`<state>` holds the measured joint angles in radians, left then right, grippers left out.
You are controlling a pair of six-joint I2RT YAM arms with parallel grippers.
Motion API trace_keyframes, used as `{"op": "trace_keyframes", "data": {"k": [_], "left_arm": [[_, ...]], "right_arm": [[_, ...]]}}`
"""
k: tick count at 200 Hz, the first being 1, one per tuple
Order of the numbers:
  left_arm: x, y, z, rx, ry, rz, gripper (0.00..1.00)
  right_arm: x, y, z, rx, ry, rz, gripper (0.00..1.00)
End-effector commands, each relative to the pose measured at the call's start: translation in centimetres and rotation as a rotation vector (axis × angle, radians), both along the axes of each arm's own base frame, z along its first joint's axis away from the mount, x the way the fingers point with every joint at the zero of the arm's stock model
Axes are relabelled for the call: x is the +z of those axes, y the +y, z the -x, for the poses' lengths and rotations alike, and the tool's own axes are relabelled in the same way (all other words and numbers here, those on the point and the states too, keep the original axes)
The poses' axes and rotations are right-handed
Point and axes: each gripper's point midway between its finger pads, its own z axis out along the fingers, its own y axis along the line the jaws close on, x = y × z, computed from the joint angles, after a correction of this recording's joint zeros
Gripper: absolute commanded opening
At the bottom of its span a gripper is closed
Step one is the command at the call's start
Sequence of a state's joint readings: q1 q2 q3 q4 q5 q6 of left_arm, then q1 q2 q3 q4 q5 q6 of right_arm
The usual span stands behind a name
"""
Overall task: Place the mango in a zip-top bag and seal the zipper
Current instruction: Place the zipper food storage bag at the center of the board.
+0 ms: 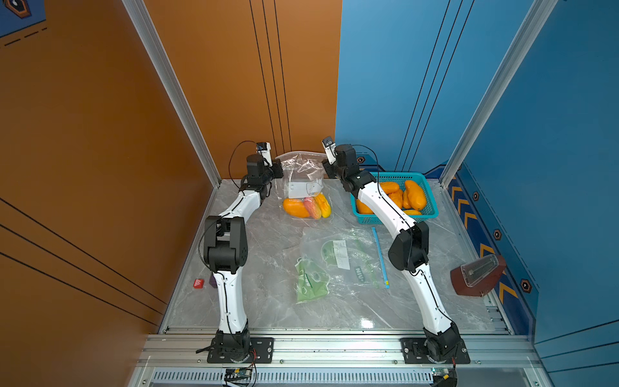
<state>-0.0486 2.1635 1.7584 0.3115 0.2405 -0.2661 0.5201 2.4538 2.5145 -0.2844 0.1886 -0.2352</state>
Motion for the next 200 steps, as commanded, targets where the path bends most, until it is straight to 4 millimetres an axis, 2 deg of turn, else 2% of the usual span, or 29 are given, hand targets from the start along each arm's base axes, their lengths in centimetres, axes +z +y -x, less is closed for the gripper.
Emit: {"op": "trace_keyframes", "data": {"k": [1, 31, 64, 82, 110, 116, 120, 132, 165, 178, 193, 197, 200], "left_arm": [[0.7, -1.1, -0.7, -0.063, -0.019, 0.059, 0.03], [-0.4, -2.1, -1.0, -0.094, 0.003, 0.081, 0.04], [-2.2, -3.2, -1.1, -0.122, 0.044, 0.115, 0.05], [-3.9, -4.2, -0.6, -0.146, 0.083, 0.126, 0.05], [-6.2, -4.8, 0.7, -0.132, 0.142, 0.125, 0.04], [-6.4, -5.1, 1.0, -0.135, 0.149, 0.123, 0.04], [-6.5, -5.3, 1.2, -0.142, 0.151, 0.12, 0.04], [-6.6, -6.2, 1.8, -0.166, 0.157, 0.115, 0.04], [-6.9, -7.6, 2.8, -0.194, 0.184, 0.142, 0.04], [-7.1, -7.5, 3.2, -0.183, 0.193, 0.138, 0.04], [-7.4, -6.0, 3.5, -0.118, 0.209, 0.15, 0.05], [-7.3, -5.4, 3.5, -0.097, 0.212, 0.161, 0.09], [-7.3, -5.0, 3.5, -0.083, 0.217, 0.17, 0.17]], "right_arm": [[0.7, -0.7, -0.2, -0.025, -0.011, -0.002, 0.62], [1.8, -1.7, 0.9, -0.049, 0.027, 0.001, 0.65], [3.1, -3.4, 3.2, -0.09, 0.098, -0.025, 0.66], [3.1, -4.5, 4.7, -0.118, 0.138, -0.029, 0.66], [4.2, -6.4, 7.3, -0.155, 0.16, -0.049, 0.66], [3.9, -6.7, 7.7, -0.163, 0.171, -0.05, 0.66], [5.3, -7.2, 8.5, -0.167, 0.154, -0.065, 0.66], [5.8, -8.1, 9.4, -0.195, 0.154, -0.076, 0.66], [5.7, -10.2, 11.8, -0.25, 0.169, -0.09, 0.66], [5.5, -11.2, 12.9, -0.277, 0.181, -0.103, 0.66], [4.7, -12.5, 14.3, -0.323, 0.202, -0.124, 0.66], [4.9, -12.9, 14.8, -0.336, 0.201, -0.139, 0.66], [4.1, -13.2, 15.1, -0.345, 0.217, -0.139, 0.66]]}}
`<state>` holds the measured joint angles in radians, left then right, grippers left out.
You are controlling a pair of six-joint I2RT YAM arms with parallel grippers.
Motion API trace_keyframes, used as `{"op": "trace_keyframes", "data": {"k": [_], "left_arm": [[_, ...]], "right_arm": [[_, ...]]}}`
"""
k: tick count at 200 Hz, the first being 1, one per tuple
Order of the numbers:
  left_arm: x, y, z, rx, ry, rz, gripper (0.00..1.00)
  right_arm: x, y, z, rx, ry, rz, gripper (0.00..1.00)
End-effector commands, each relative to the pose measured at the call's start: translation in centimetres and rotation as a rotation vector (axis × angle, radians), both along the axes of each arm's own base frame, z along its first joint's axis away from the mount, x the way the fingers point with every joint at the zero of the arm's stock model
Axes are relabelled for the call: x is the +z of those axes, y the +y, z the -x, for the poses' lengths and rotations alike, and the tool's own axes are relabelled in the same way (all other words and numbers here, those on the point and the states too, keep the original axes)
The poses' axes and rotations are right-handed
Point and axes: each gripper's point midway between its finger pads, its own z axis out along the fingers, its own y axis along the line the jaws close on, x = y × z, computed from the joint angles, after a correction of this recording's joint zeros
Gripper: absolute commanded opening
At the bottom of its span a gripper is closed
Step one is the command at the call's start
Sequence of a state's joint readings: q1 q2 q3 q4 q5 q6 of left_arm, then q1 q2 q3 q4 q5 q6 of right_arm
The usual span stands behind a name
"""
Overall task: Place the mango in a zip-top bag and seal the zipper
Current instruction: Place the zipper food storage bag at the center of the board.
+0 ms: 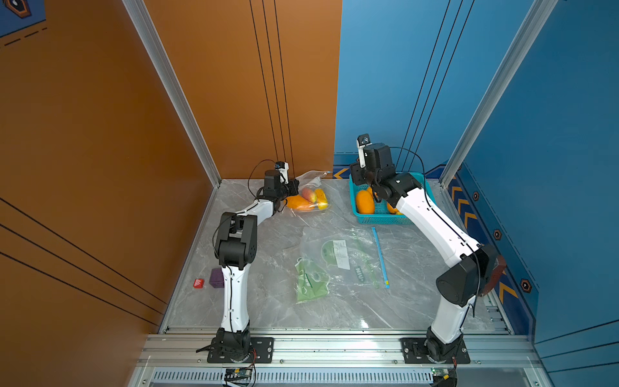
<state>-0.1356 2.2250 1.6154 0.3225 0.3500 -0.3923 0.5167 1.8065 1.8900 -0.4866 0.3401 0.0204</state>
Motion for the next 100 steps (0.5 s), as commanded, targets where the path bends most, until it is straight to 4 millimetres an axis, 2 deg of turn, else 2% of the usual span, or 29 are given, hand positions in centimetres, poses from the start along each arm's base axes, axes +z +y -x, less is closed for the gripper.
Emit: {"op": "trace_keyframes", "data": {"k": [1, 8, 12, 30, 38, 66, 82, 100], "left_arm": [[2.9, 2.3, 0.6, 0.087, -0.017, 0.039, 0.21], [2.9, 3.4, 0.6, 0.124, -0.005, 0.053, 0.49], [3.1, 4.0, 0.6, 0.143, -0.002, 0.06, 0.59], [3.8, 6.4, 0.8, 0.214, -0.003, 0.073, 0.85], [4.3, 7.2, 0.9, 0.239, -0.01, 0.069, 1.0], [5.5, 9.6, 1.8, 0.315, -0.024, 0.067, 0.98], [5.4, 10.2, 2.8, 0.344, -0.013, 0.066, 0.98], [4.6, 10.2, 4.7, 0.368, 0.018, 0.064, 0.98]], "right_arm": [[-2.0, -2.7, 2.0, -0.113, 0.053, -0.039, 0.66], [-2.7, -3.3, 2.9, -0.131, 0.07, -0.058, 0.66], [-3.0, -3.6, 3.3, -0.139, 0.078, -0.066, 0.66], [-4.6, -5.2, 5.5, -0.178, 0.112, -0.091, 0.66], [-5.3, -5.7, 6.5, -0.186, 0.126, -0.098, 0.67], [-7.4, -8.0, 9.7, -0.241, 0.162, -0.109, 0.67], [-8.6, -9.8, 11.6, -0.301, 0.181, -0.13, 0.68], [-10.4, -10.9, 13.5, -0.333, 0.23, -0.194, 0.67]]}}
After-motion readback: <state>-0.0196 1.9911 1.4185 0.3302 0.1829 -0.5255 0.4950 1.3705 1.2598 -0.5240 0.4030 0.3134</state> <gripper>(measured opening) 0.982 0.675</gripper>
